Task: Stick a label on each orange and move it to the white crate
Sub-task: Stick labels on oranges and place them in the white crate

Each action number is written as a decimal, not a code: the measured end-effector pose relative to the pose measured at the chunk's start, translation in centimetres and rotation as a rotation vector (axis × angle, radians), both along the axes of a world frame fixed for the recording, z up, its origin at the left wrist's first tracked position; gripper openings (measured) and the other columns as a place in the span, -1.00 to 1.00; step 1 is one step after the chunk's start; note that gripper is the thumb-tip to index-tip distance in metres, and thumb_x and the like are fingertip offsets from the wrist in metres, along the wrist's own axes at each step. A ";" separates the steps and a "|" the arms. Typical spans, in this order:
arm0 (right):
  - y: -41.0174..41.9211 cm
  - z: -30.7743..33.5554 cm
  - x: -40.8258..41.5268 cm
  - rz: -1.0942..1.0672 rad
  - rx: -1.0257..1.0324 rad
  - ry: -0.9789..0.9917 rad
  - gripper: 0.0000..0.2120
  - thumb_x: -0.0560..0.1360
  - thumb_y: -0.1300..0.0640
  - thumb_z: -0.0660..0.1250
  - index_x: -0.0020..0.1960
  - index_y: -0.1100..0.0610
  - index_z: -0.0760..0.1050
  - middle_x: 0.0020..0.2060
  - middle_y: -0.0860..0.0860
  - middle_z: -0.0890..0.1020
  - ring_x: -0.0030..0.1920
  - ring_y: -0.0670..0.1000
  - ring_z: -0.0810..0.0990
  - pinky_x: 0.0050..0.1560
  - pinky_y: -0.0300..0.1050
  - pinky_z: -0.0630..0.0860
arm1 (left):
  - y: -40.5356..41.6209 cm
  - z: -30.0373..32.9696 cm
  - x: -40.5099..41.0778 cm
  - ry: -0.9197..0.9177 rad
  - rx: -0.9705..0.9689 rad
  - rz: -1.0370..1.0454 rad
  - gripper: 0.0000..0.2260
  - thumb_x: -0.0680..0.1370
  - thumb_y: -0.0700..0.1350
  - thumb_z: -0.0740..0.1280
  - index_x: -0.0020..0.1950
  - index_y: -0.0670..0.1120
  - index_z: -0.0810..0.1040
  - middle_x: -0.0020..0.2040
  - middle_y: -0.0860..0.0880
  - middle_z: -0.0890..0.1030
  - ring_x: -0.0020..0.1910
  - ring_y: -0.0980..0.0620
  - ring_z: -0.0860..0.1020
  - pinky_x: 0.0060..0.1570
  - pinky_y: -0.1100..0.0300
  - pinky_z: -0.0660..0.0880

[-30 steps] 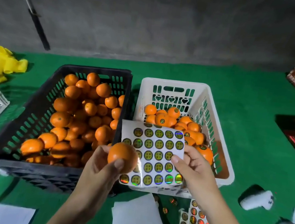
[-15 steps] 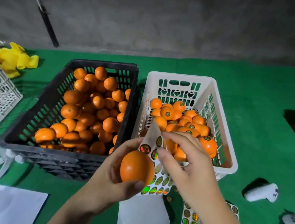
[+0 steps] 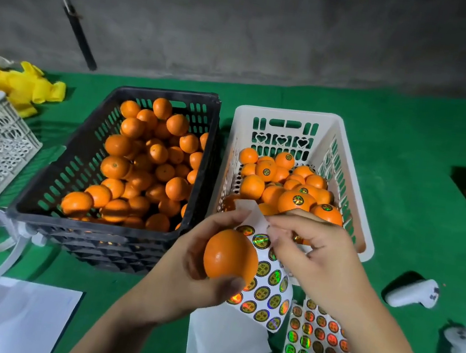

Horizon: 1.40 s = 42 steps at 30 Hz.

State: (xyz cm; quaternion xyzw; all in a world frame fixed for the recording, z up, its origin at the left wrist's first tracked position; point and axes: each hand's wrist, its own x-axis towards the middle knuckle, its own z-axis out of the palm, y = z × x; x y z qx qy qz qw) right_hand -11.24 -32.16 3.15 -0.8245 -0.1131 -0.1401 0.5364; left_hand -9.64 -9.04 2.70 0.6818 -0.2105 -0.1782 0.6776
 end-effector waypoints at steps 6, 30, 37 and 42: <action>-0.8 1.2 -0.5 -0.341 0.180 -0.076 -0.76 0.60 0.23 0.45 -0.02 -0.14 0.69 -0.18 -0.10 0.71 -0.18 -0.17 0.63 -0.10 -0.34 0.51 | -0.5 0.1 -0.1 0.057 -0.022 0.050 -0.33 0.37 -0.03 0.60 0.46 0.17 0.51 0.35 0.02 0.60 0.27 -0.11 0.66 0.14 -0.03 0.68; -0.4 -0.8 -2.9 0.129 -0.242 -0.035 -0.41 0.49 -0.23 0.49 0.43 -0.19 0.36 0.40 -0.22 0.34 0.41 -0.11 0.46 0.26 -0.21 0.50 | -1.5 -0.7 2.1 0.267 -0.052 -0.390 -0.28 0.49 -0.02 0.59 0.60 0.02 0.37 0.52 -0.10 0.50 0.49 -0.17 0.49 0.41 -0.11 0.50; -2.5 -2.2 -0.1 -0.110 -0.198 -0.147 -0.34 0.36 -0.09 0.64 0.36 -0.03 0.43 0.29 -0.14 0.35 0.40 -0.32 0.34 0.31 -0.47 0.33 | -0.2 -3.4 3.6 0.326 -0.093 -0.174 -0.63 0.64 -0.24 0.41 0.44 -0.07 0.55 0.35 -0.24 0.64 0.31 -0.30 0.64 0.22 -0.09 0.63; -6.5 -3.0 5.5 -0.277 -0.302 -0.100 -0.35 0.41 -0.18 0.51 0.36 0.04 0.35 0.22 -0.22 0.29 0.22 -0.17 0.38 0.21 -0.43 0.36 | 1.2 -4.3 5.3 0.128 0.071 0.070 -0.77 0.65 -0.13 0.40 0.30 0.02 0.60 0.27 -0.10 0.71 0.25 -0.17 0.68 0.23 -0.27 0.62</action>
